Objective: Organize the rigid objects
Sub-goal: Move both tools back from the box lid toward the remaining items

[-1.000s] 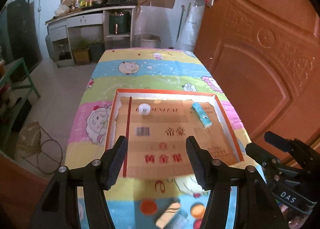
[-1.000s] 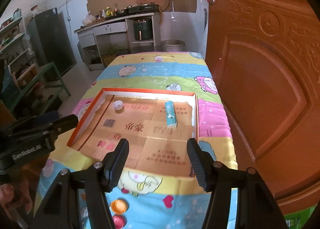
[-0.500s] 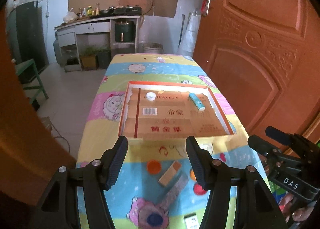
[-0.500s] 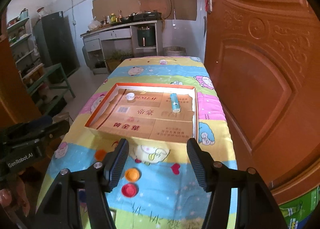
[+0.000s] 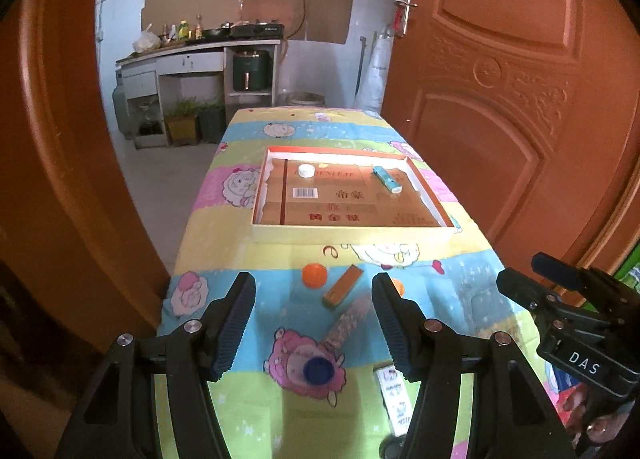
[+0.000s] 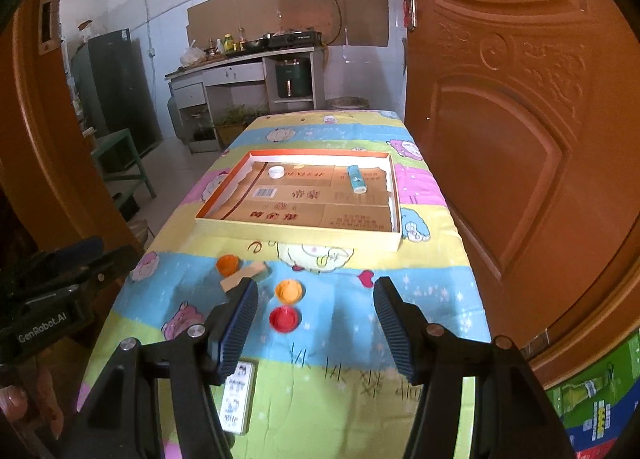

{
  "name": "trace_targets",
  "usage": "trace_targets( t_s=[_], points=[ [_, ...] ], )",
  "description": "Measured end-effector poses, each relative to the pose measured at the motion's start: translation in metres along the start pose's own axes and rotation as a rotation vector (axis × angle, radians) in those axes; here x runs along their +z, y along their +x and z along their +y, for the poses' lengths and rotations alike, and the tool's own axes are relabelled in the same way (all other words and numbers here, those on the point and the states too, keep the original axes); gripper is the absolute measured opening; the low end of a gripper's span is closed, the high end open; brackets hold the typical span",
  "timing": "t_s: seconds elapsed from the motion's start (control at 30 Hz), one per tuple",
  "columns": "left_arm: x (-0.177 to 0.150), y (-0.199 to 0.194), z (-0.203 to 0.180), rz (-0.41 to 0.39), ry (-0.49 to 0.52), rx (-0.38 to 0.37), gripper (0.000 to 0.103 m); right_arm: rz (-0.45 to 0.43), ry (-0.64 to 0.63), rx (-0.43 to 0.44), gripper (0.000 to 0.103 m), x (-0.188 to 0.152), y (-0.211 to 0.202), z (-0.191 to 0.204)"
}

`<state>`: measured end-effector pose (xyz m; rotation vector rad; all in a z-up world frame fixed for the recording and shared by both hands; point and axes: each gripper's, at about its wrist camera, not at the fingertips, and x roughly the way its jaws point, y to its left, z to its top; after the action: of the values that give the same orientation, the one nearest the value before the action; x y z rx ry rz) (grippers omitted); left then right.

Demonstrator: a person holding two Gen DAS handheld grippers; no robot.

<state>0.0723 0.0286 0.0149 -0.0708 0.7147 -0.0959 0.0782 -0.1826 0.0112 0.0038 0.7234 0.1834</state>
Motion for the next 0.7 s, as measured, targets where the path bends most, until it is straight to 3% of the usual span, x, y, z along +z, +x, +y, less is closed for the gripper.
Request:
trace_targets(
  t_s=[0.37, 0.7],
  points=[
    [-0.029, -0.016, 0.0, -0.017, 0.003, 0.013, 0.062, -0.001, -0.031, 0.0, 0.06, -0.035, -0.019, 0.019],
    [-0.05, -0.005, 0.005, 0.001, 0.005, 0.047, 0.062, 0.012, -0.034, 0.021, 0.06, -0.057, -0.015, 0.036]
  ],
)
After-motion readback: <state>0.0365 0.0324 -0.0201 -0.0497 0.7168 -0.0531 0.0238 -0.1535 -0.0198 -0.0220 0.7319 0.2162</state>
